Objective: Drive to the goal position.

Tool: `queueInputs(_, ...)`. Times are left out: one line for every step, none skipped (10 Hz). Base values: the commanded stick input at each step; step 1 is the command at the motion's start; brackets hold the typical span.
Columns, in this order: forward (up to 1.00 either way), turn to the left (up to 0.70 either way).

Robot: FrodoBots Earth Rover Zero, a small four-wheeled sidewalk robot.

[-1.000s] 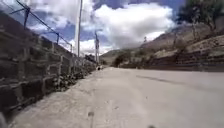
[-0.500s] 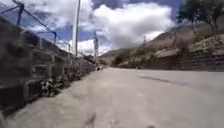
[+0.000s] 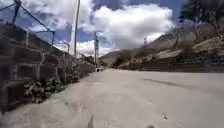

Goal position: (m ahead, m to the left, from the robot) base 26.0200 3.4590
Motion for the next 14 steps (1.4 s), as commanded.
queueInputs(0.70,0.00)
queueInputs(0.70,0.00)
queueInputs(0.70,0.00)
queueInputs(0.70,0.00)
queueInputs(0.70,0.00)
queueInputs(0.70,0.00)
queueInputs(0.70,0.00)
queueInputs(0.70,0.00)
queueInputs(0.70,0.00)
queueInputs(0.70,0.00)
queueInputs(0.70,0.00)
queueInputs(0.70,0.00)
queueInputs(0.70,0.00)
queueInputs(0.70,0.00)
